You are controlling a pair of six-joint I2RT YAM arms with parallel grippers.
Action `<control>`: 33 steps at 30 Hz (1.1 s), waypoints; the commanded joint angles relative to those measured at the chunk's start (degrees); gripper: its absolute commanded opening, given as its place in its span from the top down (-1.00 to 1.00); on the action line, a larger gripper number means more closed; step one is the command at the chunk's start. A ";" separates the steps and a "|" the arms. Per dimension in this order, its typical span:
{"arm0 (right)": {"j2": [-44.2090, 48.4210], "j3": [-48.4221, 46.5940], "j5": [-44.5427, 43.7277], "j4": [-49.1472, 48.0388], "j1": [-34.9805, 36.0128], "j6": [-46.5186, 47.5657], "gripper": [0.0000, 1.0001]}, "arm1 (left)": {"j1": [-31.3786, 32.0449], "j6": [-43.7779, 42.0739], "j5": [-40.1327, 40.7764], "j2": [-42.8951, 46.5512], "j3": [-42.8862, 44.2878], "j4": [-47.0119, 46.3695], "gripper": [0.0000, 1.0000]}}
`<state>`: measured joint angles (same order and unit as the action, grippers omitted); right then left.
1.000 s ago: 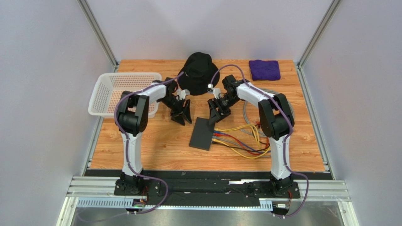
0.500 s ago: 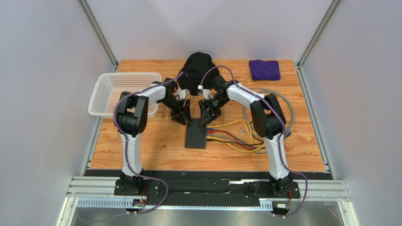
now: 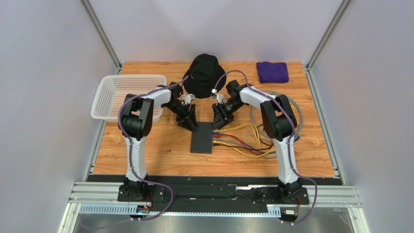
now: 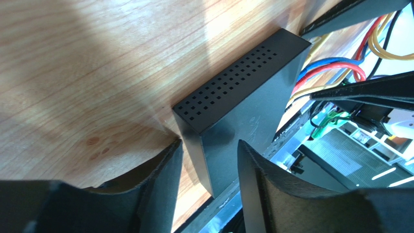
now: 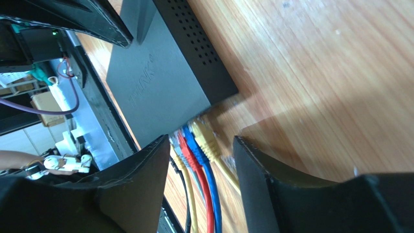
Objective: Pull the plug from the switch port
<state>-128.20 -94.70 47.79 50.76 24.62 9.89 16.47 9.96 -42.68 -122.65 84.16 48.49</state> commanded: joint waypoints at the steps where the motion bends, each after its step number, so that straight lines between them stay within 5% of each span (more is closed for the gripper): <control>1: -3.19 -2.42 1.95 -0.31 0.69 2.32 -0.13 | 0.32 0.15 4.00 -2.86 0.48 0.03 -0.05; 23: -12.51 -8.05 7.84 13.13 0.96 14.54 -0.01 | 0.14 -0.46 4.97 -3.47 1.18 0.55 -0.02; 33: -12.78 -10.86 -1.82 11.64 1.04 11.03 -0.07 | 0.14 -0.64 5.24 -3.47 0.92 0.38 0.00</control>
<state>-138.98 -105.23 58.30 65.80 25.32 20.25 16.47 10.61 -42.61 -123.87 85.14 50.00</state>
